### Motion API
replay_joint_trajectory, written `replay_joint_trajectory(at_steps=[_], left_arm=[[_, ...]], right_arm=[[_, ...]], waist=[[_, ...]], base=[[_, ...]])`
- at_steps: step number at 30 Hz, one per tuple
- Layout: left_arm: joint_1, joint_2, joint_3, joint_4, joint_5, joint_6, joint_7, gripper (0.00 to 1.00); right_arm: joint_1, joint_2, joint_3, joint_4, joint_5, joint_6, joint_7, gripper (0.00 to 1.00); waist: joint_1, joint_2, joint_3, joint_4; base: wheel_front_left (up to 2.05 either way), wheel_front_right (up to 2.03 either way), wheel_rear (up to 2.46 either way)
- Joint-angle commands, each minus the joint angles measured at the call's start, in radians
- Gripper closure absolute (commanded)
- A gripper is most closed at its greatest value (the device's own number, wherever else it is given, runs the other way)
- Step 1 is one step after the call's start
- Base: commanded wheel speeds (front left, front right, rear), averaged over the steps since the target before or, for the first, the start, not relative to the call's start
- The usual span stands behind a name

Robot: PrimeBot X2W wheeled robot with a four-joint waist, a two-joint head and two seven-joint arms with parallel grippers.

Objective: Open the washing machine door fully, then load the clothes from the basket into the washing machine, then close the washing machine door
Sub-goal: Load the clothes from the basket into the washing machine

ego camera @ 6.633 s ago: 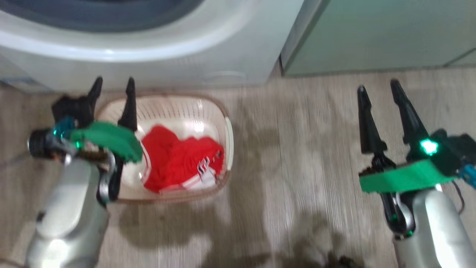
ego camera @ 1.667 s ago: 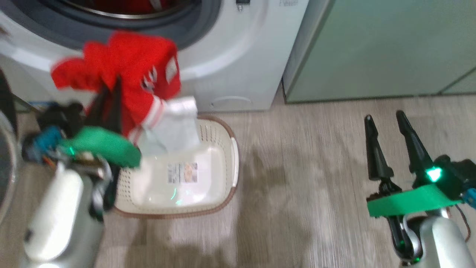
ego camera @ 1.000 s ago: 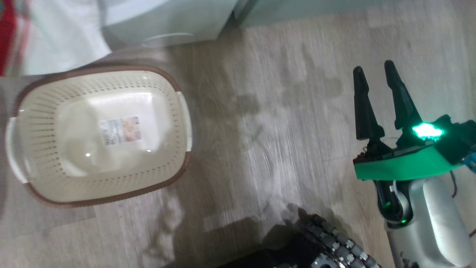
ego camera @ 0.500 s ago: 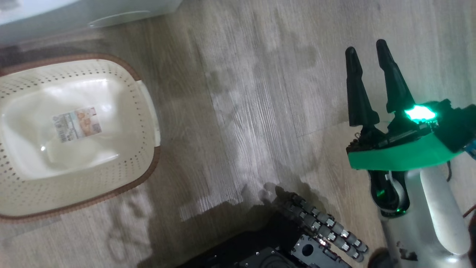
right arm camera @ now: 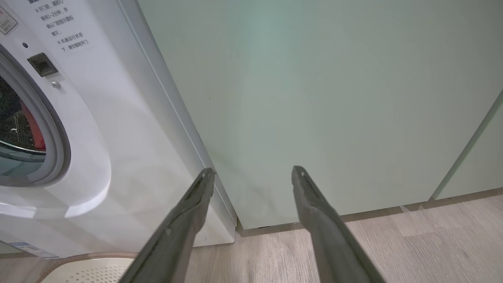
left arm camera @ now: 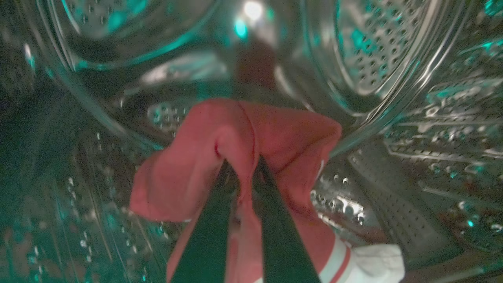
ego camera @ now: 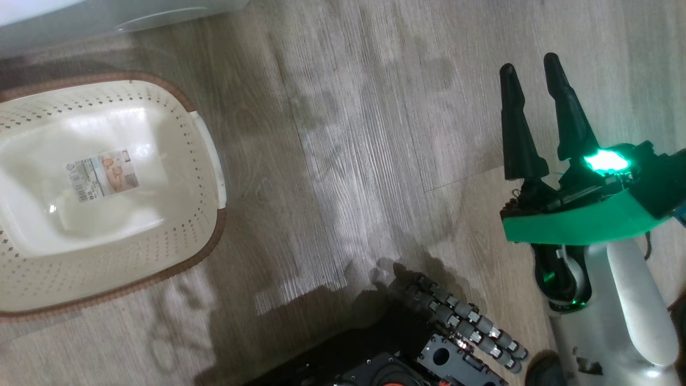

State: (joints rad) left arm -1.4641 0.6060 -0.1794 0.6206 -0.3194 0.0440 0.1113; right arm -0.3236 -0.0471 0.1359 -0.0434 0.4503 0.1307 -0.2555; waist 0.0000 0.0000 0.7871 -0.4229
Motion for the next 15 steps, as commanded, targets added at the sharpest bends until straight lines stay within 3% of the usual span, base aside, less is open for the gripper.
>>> replay_joint_trajectory(at_steps=[1,6,7,9,15], left_arm=[[0.001,0.032,0.019,-0.011,-0.015,-0.002,-0.01,1.0],[0.036,0.015,0.029,0.053,-0.055,-0.018,-0.012,1.0],[0.041,0.011,0.031,0.062,-0.061,-0.021,-0.015,0.85],[0.055,0.003,0.03,0.074,-0.069,-0.026,-0.029,0.0],[0.153,-0.029,0.038,0.067,-0.091,-0.027,-0.136,0.0]], right_arm=[[0.004,-0.003,0.013,-0.034,0.005,0.0,-0.006,0.0],[-0.001,-0.003,0.012,-0.032,-0.002,0.0,-0.006,0.0],[-0.001,-0.003,0.011,-0.031,-0.004,0.0,-0.006,0.0],[0.0,-0.003,0.007,-0.028,-0.009,0.0,-0.006,0.0],[0.012,-0.003,-0.01,-0.017,-0.035,0.0,-0.006,0.0]], waist=[[0.0,0.0,0.0,0.003],[0.0,0.0,-0.005,0.012],[0.0,0.0,-0.009,0.015],[0.0,0.0,-0.019,0.022],[0.0,0.0,-0.082,0.053]], base=[[0.0,0.0,0.0],[0.0,0.0,0.0],[0.0,0.0,0.0],[0.0,0.0,0.0],[0.0,0.0,0.0]])
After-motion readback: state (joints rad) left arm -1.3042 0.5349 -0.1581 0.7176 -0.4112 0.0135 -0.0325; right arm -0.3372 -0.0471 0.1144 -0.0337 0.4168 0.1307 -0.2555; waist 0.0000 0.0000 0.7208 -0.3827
